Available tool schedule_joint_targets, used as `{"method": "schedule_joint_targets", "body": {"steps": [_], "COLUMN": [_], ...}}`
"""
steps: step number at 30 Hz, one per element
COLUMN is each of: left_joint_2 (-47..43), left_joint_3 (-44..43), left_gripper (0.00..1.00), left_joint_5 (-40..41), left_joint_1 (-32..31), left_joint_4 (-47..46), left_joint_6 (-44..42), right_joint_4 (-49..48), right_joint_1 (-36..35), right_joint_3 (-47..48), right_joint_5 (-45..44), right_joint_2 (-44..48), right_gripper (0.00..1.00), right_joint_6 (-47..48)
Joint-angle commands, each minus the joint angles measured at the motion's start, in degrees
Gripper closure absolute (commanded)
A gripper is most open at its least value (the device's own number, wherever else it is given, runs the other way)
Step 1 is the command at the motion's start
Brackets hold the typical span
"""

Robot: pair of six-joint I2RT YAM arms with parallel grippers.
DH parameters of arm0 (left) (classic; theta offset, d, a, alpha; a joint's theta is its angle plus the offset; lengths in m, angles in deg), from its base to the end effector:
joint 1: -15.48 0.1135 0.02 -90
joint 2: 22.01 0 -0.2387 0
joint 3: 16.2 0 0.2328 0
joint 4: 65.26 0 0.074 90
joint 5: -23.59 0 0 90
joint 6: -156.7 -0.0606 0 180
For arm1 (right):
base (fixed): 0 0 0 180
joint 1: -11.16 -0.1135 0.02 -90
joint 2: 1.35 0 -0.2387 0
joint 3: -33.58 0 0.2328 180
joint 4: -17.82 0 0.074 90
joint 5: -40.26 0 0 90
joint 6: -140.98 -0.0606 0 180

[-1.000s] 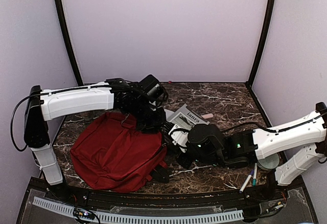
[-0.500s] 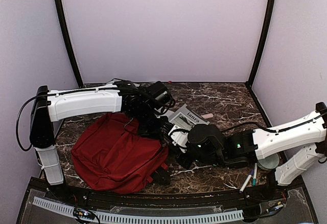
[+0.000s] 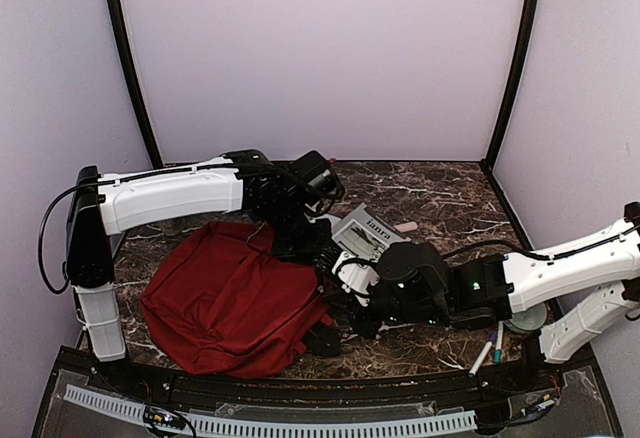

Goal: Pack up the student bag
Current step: Unzip the largest pocket of the student bag.

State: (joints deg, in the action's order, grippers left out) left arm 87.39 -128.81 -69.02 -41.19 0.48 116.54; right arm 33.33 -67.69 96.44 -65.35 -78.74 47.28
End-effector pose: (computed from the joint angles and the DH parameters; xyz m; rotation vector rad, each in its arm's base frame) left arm 0.2141 -0.3305 0.2323 0.1844 2.8249 -0.5930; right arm 0.0755 0.2989 0.2218 -1.1611 1.7843 0.5890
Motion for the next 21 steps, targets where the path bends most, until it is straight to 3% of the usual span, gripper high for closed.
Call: {"method": "schedule_joint_targets", "body": {"steps": [1,10,21], "left_joint_2": [1.15,-0.30,-2.44], "left_joint_3": [-2.52,-2.72,-2.82], "left_gripper": [1.00,1.00,1.00], "left_joint_5": [1.20,0.90,0.69], "left_joint_1": [3.82,11.31,13.93], "left_joint_4": [-1.44,-1.32,-1.11], "left_joint_6": [0.32,-5.39,-7.67], "right_joint_4": [-4.01,-4.62,-3.66], "right_joint_1": [-1.83,-2.63,-2.63], "right_joint_3": [3.46,9.40,14.29], "right_joint_5": [7.63,14.03,21.44], "right_joint_2": [-0.10,-3.98,-8.89], "right_gripper": [1.00,1.00,1.00], "right_joint_6": [0.23,4.80,5.22]}}
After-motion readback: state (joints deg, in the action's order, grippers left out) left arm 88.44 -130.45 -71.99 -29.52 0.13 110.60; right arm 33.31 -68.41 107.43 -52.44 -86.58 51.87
